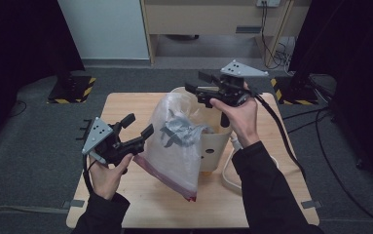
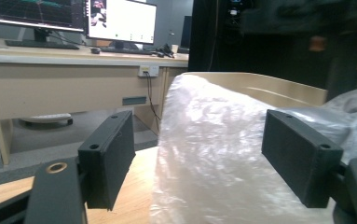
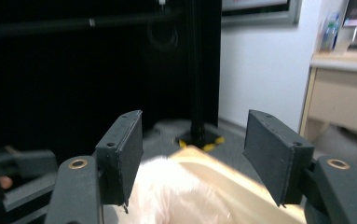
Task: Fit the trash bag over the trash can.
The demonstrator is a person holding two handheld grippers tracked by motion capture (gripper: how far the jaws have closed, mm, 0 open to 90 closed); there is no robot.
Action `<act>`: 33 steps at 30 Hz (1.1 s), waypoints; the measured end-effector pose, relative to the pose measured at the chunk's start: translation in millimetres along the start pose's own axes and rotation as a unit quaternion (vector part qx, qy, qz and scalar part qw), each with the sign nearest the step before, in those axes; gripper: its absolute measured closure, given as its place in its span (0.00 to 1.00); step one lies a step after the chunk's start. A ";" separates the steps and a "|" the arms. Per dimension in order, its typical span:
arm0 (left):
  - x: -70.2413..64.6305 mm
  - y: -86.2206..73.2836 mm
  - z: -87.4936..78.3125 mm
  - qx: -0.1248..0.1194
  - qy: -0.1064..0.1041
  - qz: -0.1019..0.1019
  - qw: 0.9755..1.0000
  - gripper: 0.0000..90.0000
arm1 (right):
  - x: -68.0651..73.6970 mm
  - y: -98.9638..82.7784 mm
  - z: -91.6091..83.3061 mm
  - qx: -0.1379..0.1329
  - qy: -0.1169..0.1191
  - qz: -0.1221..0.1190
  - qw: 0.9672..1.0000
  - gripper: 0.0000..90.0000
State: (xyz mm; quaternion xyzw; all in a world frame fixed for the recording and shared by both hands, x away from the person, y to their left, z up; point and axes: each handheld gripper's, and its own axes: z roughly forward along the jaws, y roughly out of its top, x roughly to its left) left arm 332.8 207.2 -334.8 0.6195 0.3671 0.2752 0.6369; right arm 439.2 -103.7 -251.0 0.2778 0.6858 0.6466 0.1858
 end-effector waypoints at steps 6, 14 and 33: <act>8.6 -5.3 1.5 0.002 0.006 -0.007 1.000 0.28 | -2.6 12.2 -21.6 -0.030 0.007 0.009 0.999 0.38; 12.5 -9.8 4.2 0.008 -0.006 -0.015 1.000 0.28 | -1.4 19.5 -48.9 -0.049 0.000 -0.007 0.999 0.38; 13.8 -19.5 9.1 0.025 -0.022 -0.022 0.999 0.35 | 25.3 -38.5 -90.8 -0.022 0.049 -0.013 0.998 0.45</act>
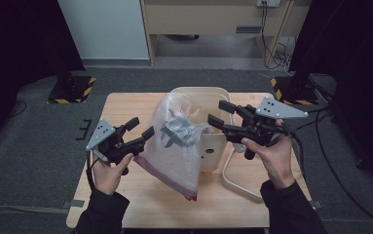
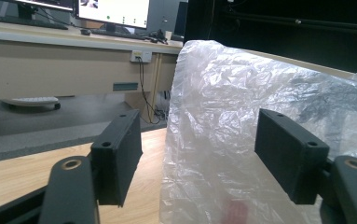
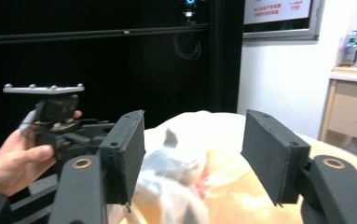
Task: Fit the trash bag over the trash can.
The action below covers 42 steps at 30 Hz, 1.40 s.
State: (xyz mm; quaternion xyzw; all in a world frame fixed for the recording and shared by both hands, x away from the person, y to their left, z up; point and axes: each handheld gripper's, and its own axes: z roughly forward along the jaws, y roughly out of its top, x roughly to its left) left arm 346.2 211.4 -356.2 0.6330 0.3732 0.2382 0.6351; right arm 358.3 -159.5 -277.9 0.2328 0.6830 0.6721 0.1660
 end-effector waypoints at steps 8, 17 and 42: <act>1.3 0.8 -2.1 -0.003 -0.001 -0.005 1.000 0.40 | 7.3 -16.5 11.9 0.035 0.030 0.004 0.999 0.63; 0.6 1.2 -2.3 -0.005 -0.006 -0.005 1.000 0.40 | 5.7 -17.6 12.7 0.068 0.042 0.002 0.997 0.96; 3.9 7.5 -10.3 -0.023 0.005 -0.004 1.000 0.40 | 10.3 -20.9 18.9 0.063 0.069 0.023 0.995 0.93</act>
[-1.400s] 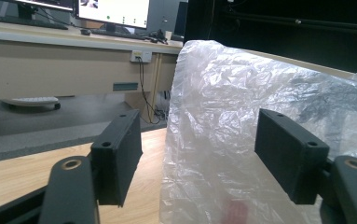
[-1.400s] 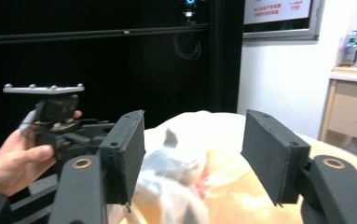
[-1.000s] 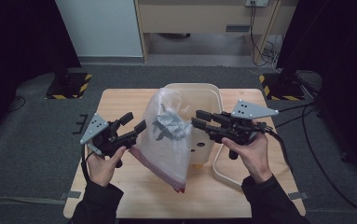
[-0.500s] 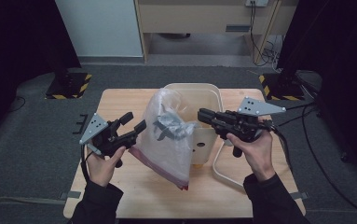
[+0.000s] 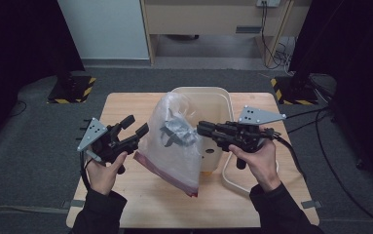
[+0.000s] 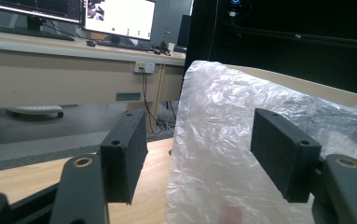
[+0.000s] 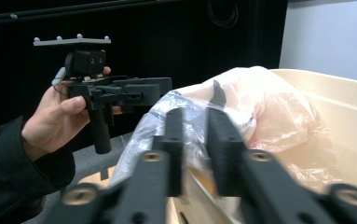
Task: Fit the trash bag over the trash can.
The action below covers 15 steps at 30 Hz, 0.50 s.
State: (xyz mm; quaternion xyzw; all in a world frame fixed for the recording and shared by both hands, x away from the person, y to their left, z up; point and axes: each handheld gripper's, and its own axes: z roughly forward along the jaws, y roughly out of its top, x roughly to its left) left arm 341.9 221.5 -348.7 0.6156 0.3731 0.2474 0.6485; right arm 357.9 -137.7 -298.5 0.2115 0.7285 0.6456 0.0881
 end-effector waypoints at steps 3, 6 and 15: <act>-1.0 0.2 0.2 -0.001 -0.002 0.000 1.000 0.40 | -2.6 3.5 -4.5 -0.007 -0.011 0.001 1.000 0.99; -3.4 0.7 0.8 -0.003 -0.008 -0.002 1.000 0.40 | -7.7 8.2 -10.0 -0.015 -0.035 -0.003 0.999 1.00; -14.3 2.1 4.7 -0.003 -0.042 -0.003 0.999 0.40 | -29.5 17.0 -14.4 0.004 -0.111 -0.024 0.993 0.99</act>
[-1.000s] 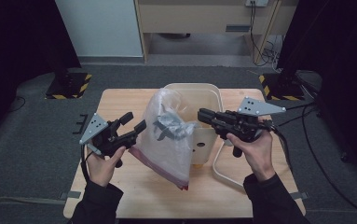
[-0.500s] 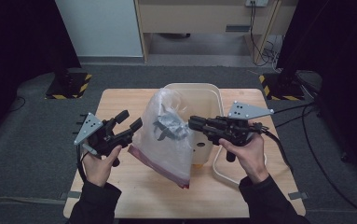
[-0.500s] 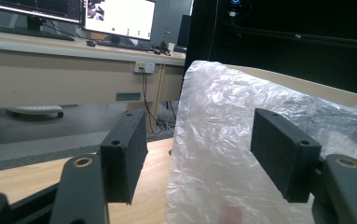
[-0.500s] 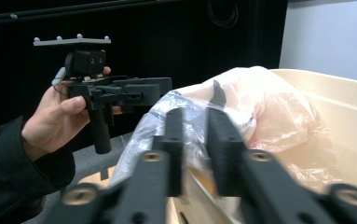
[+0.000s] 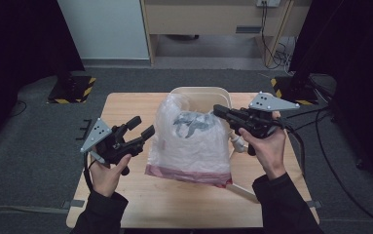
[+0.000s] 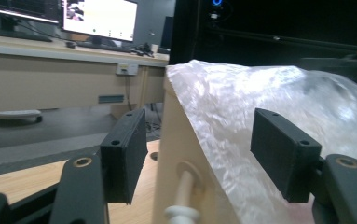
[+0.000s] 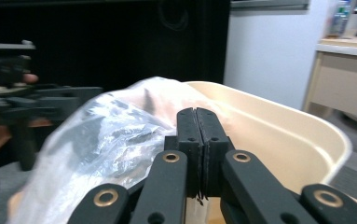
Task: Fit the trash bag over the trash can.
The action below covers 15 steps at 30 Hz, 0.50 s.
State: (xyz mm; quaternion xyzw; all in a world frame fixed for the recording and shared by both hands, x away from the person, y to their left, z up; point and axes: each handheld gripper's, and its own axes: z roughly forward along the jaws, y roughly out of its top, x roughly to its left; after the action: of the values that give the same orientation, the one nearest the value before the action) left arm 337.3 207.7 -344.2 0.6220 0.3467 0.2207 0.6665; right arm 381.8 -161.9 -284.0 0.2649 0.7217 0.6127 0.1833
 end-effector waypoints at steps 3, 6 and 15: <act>-1.6 0.0 0.9 0.000 -0.007 -0.001 1.000 0.40 | -4.0 0.0 2.7 0.011 -0.014 -0.005 1.000 0.99; -6.0 -0.5 3.3 -0.001 -0.021 0.000 1.000 0.40 | -6.2 -1.9 6.8 0.026 -0.027 -0.014 0.999 0.97; -14.1 -2.8 9.1 0.009 -0.042 -0.011 0.999 0.54 | -11.6 -6.0 -0.4 0.000 -0.012 0.004 1.000 0.77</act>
State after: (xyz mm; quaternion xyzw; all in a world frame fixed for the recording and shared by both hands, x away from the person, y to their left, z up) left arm 334.3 191.0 -344.4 0.6330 0.3270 0.1836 0.6772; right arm 389.8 -169.9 -290.5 0.2752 0.7183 0.6104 0.1892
